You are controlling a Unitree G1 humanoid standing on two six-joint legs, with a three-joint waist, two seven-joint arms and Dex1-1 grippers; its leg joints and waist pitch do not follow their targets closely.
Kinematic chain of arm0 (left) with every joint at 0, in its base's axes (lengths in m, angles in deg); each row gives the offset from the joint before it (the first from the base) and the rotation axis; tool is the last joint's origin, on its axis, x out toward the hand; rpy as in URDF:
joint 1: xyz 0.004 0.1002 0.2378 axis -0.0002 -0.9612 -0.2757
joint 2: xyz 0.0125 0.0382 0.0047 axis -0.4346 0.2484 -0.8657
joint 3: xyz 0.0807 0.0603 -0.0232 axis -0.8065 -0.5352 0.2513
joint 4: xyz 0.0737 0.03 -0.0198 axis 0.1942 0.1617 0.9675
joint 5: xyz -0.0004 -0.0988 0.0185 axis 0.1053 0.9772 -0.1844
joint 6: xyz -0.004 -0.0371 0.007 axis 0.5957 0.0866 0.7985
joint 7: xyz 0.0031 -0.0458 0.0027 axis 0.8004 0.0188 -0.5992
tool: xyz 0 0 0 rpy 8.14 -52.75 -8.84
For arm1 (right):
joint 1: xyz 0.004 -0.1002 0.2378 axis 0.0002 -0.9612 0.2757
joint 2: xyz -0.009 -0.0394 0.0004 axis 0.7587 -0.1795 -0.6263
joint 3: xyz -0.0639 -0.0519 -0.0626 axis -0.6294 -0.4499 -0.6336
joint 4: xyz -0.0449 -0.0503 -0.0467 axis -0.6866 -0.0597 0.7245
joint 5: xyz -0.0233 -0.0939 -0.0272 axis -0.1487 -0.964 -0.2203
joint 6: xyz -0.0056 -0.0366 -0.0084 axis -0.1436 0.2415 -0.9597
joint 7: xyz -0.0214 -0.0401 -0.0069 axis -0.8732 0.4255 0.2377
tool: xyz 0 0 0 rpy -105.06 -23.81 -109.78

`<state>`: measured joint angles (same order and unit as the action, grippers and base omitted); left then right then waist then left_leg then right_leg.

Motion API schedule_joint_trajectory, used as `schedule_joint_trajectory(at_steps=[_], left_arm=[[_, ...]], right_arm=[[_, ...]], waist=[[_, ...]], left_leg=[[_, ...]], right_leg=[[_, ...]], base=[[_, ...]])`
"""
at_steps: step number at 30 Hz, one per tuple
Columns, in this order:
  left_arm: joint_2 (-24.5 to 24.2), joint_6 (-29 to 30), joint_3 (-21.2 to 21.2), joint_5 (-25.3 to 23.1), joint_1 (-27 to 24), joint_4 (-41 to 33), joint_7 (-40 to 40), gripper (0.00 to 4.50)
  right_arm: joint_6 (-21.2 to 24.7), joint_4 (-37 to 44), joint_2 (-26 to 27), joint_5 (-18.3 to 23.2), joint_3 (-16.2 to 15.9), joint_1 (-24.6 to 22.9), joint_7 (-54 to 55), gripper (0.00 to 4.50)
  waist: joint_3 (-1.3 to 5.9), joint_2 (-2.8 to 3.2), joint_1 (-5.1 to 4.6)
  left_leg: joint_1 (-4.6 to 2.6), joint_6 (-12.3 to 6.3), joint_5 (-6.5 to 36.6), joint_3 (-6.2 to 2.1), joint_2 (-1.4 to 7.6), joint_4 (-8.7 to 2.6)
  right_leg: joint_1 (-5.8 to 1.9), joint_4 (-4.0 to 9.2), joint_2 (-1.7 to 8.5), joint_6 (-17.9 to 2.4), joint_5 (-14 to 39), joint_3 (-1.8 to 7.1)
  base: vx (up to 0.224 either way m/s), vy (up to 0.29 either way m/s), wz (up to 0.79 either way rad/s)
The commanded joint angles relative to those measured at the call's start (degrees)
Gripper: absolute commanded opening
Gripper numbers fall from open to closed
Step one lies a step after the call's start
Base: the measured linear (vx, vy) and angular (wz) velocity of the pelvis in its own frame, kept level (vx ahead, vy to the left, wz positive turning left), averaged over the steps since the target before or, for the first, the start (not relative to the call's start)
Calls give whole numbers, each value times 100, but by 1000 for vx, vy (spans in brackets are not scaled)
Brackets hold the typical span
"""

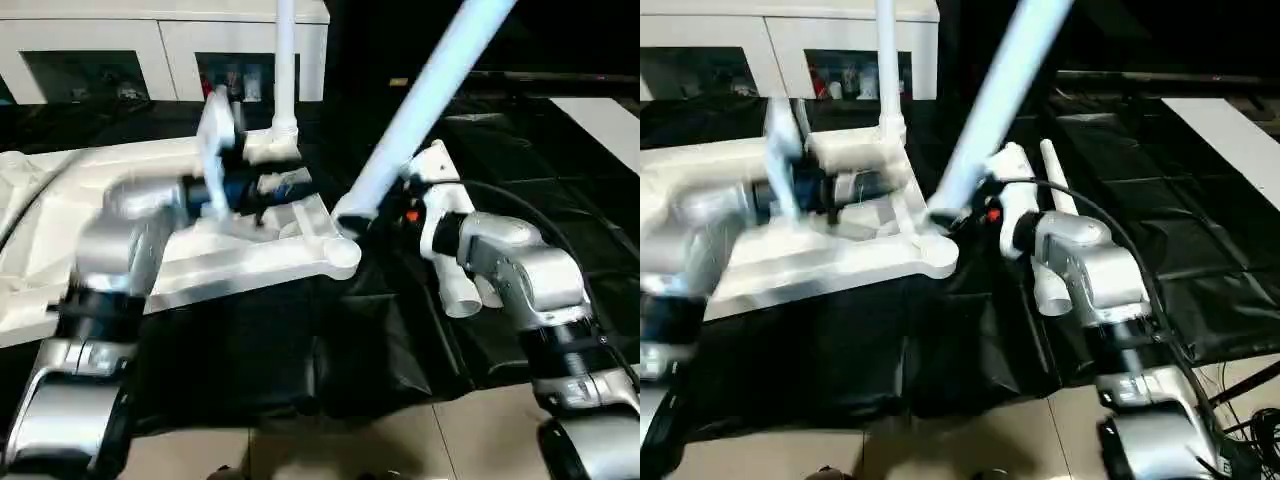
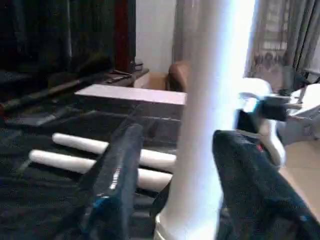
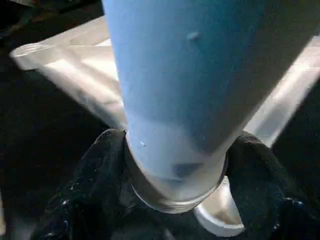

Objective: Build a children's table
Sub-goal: Insert table leg to table base

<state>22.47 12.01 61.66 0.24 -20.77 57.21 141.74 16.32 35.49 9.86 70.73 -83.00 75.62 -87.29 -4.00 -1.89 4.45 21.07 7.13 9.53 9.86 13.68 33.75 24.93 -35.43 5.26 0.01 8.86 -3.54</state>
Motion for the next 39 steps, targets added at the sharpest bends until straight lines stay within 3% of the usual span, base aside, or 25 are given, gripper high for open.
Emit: schedule_joint_trajectory(at_steps=[1, 6, 10, 13, 20, 27, 30, 33, 34, 37, 39], left_arm=[[65, 376, 36, 316, 95, -353, -39, 297], [147, 651, -13, 583, 67, -617, -65, 332], [360, 1007, 209, 1022, 124, -784, -91, 364], [395, 1216, 346, 1322, 221, -913, -96, 393], [312, 1193, 358, 1211, 529, -754, -186, 438], [188, 1199, 179, 980, 665, -684, -310, 439], [233, 1203, 156, 943, 702, -631, -402, 404], [276, 1249, 202, 973, 755, -587, -495, 398], [307, 1280, 262, 1051, 777, -593, -502, 364], [341, 1391, 351, 1232, 803, -670, -451, 363], [324, 1462, 331, 1289, 788, -744, -391, 340]], right_arm=[[91, 336, -75, 142, -63, -47, -172, 264], [106, 458, -123, 118, -200, -129, -263, 263], [129, 570, -208, 40, -422, -240, -362, 263], [104, 570, -235, -34, -533, -289, -396, 263], [30, 481, -275, -178, -774, -318, -391, 263], [-99, 289, -324, -450, -932, -305, -313, 263], [-131, 276, -325, -469, -958, -274, -309, 263], [-154, 260, -335, -513, -979, -256, -324, 263], [-161, 248, -346, -543, -1000, -259, -332, 263], [-219, 179, -371, -641, -1058, -265, -340, 262], [-251, 135, -392, -719, -1110, -256, -344, 262]], waist=[[501, -11, 32], [497, 6, 52], [498, -11, 68], [484, -29, 73], [476, -35, 74], [498, -19, 75], [502, -21, 78], [502, -29, 82], [499, -35, 81], [494, -46, 82], [497, -43, 82]], left_leg=[[-20, -121, 821, 125, -130, -327], [-27, -121, 871, 128, -129, -319], [-15, -116, 863, 128, -141, -309], [-11, -88, 1004, 124, -142, -307], [-9, -37, 1043, 113, -145, -303], [-3, -38, 896, 110, -149, -289], [-6, -59, 887, 114, -151, -281], [-2, -60, 924, 113, -153, -279], [2, -55, 926, 113, -153, -278], [5, -58, 952, 117, -158, -272], [4, -56, 938, 114, -156, -271]], right_leg=[[-447, 286, 117, -1296, 604, 186], [-438, 298, 107, -1323, 661, 180], [-451, 288, 99, -1345, 617, 178], [-440, 320, 105, -1226, 985, 172], [-427, 346, 103, -1024, 1288, 166], [-438, 310, 96, -1075, 996, 168], [-443, 294, 92, -1153, 861, 169], [-450, 299, 98, -1168, 914, 167], [-451, 294, 97, -1166, 919, 166], [-445, 306, 100, -1135, 1064, 165], [-446, 302, 97, -1132, 1066, 164]], base=[[0, 0, 0], [0, 0, 0], [0, 0, 0], [0, 0, 0], [0, 0, 0], [0, 0, 0], [0, 0, 0], [0, 0, 0], [0, 0, 0], [0, 0, 0], [0, 0, 0]])
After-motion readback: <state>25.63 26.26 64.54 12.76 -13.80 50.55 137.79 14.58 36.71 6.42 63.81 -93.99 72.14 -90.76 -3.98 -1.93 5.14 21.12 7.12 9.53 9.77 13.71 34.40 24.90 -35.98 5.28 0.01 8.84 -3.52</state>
